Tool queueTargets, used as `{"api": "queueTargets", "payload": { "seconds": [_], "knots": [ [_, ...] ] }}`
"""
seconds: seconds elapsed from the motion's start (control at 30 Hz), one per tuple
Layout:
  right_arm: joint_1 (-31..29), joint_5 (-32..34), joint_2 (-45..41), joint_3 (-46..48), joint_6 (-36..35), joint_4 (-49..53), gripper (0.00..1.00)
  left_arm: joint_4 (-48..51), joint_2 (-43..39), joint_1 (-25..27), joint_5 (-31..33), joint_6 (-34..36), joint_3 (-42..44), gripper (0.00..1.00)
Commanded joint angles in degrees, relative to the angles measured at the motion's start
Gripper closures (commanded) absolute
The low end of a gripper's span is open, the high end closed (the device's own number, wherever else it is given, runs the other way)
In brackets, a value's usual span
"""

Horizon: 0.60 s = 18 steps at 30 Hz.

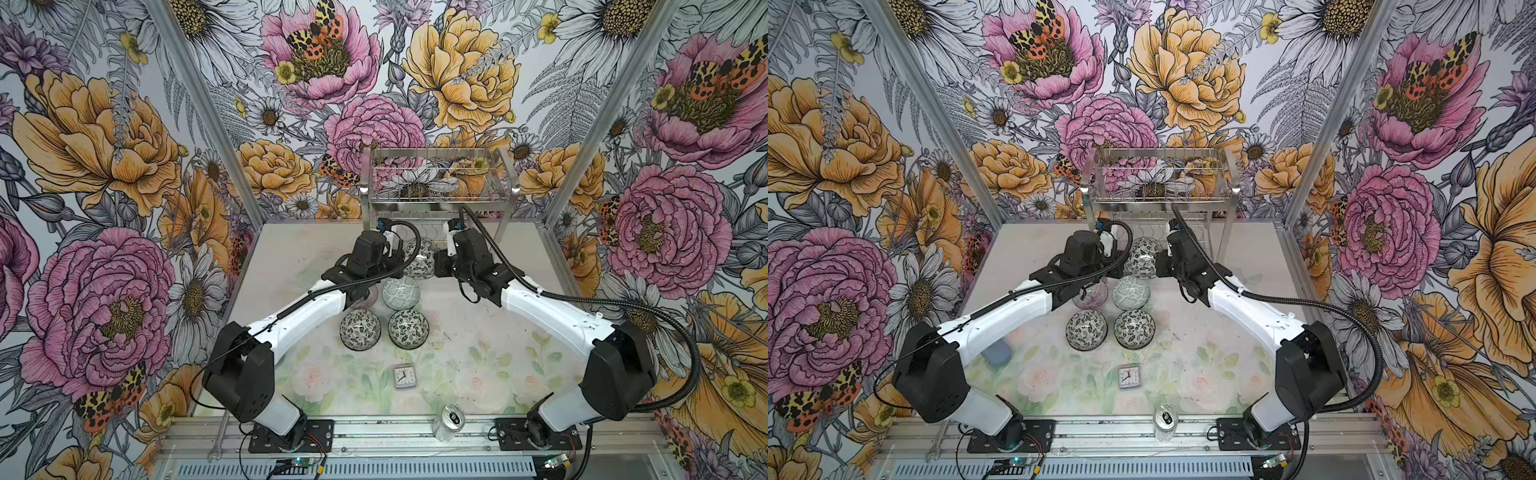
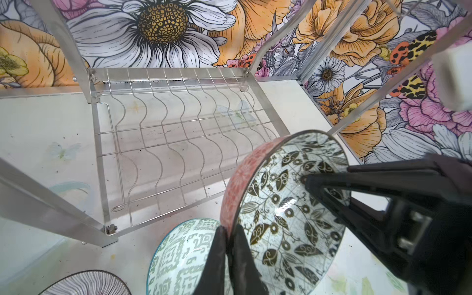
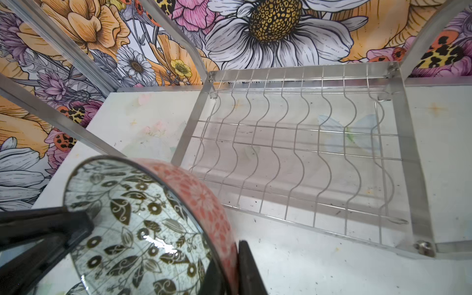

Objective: Load the bowls into the dish rack
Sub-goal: 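Lift the leaf-pattern bowl with the left gripper while the right gripper approaches it, then grasp the leaf-pattern bowl rim with the right gripper and open the left gripper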

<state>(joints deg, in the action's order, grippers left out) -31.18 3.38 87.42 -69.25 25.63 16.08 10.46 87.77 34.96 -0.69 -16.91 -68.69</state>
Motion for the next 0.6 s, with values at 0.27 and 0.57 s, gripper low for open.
{"api": "queueTargets", "payload": {
  "seconds": [0.27, 0.57],
  "knots": [
    [-0.4, 2.3, -2.1, 1.3, -2.2, -1.6, 1.00, 0.2, -0.9, 0.2, 1.8, 0.8, -2.4, 1.00],
    [-0.8, 15.3, -4.2, 4.1, -12.2, -1.4, 1.00, 9.3, -5.3, 0.2, 16.7, 8.6, -4.5, 0.01]
  ]
}}
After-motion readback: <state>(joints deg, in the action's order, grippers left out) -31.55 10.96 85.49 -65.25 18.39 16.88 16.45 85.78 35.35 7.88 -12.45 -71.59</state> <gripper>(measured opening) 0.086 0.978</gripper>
